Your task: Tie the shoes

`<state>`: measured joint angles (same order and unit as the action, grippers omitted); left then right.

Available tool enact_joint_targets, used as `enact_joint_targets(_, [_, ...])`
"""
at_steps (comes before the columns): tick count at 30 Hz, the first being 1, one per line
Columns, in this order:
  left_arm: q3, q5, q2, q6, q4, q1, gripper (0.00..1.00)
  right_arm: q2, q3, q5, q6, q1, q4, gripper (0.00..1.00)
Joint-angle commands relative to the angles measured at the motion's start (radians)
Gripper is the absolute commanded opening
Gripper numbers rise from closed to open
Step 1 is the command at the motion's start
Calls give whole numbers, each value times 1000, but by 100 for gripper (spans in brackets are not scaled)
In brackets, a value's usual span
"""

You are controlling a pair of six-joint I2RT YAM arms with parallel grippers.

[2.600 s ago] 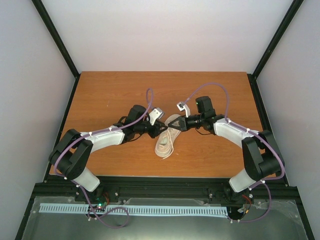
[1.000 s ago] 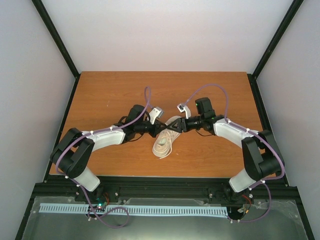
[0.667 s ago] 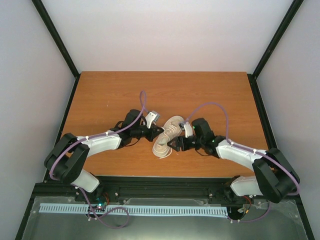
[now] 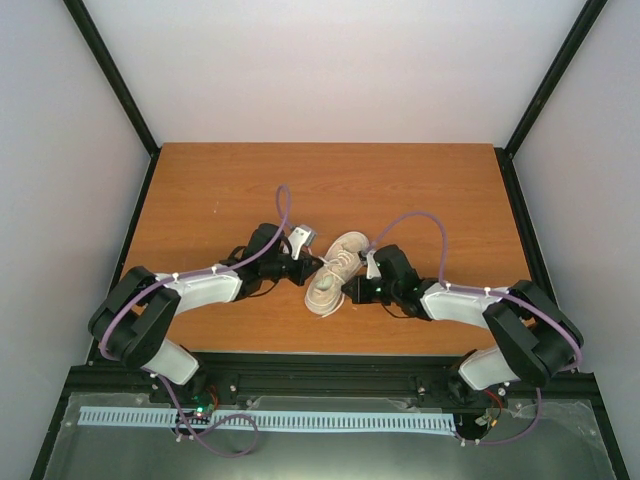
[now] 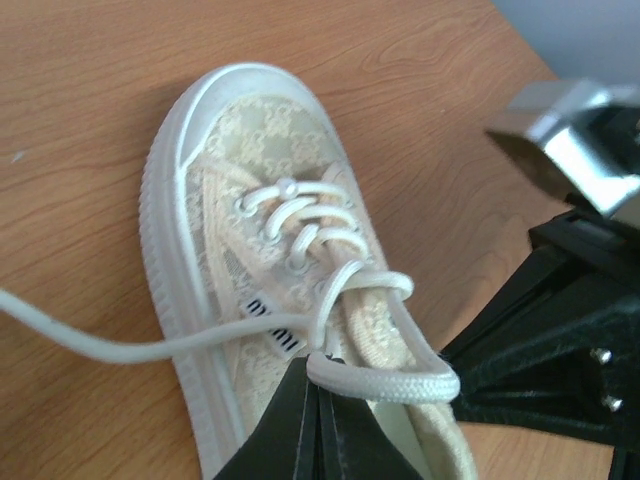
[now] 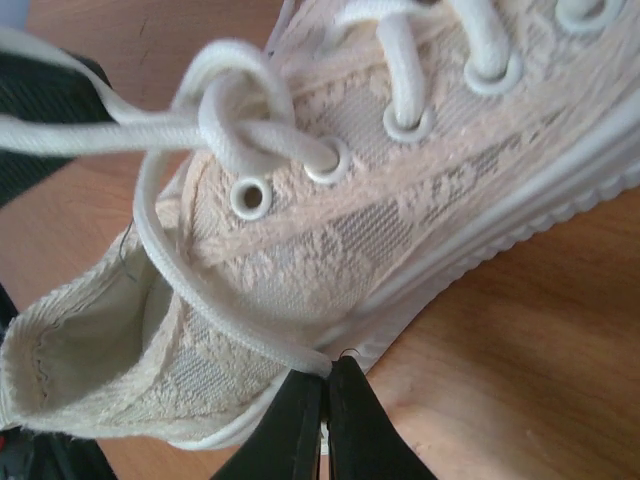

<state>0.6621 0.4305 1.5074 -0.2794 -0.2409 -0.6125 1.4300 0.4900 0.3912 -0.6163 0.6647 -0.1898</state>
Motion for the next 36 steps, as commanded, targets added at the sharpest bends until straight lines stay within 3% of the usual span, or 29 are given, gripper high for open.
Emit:
enact_joint_targets(1, [-37, -41, 3, -50, -25, 4, 1, -4, 48, -111, -1, 4, 64, 3])
enact_joint_targets(15, [-97, -78, -73, -125, -60, -105, 1, -18, 164, -159, 125, -81, 241, 3])
enact_joint_targets(25, [-136, -101, -103, -244, -147, -150, 1, -92, 190, -82, 184, -171, 329, 3])
enact_joint_targets(31, [-158, -249, -201, -225, -43, -149, 1, -87, 217, 47, 233, -170, 367, 3])
enact_joint_targets(36, [-143, -274, -257, -116, 104, -148, 1, -89, 220, 141, 220, -156, 365, 3])
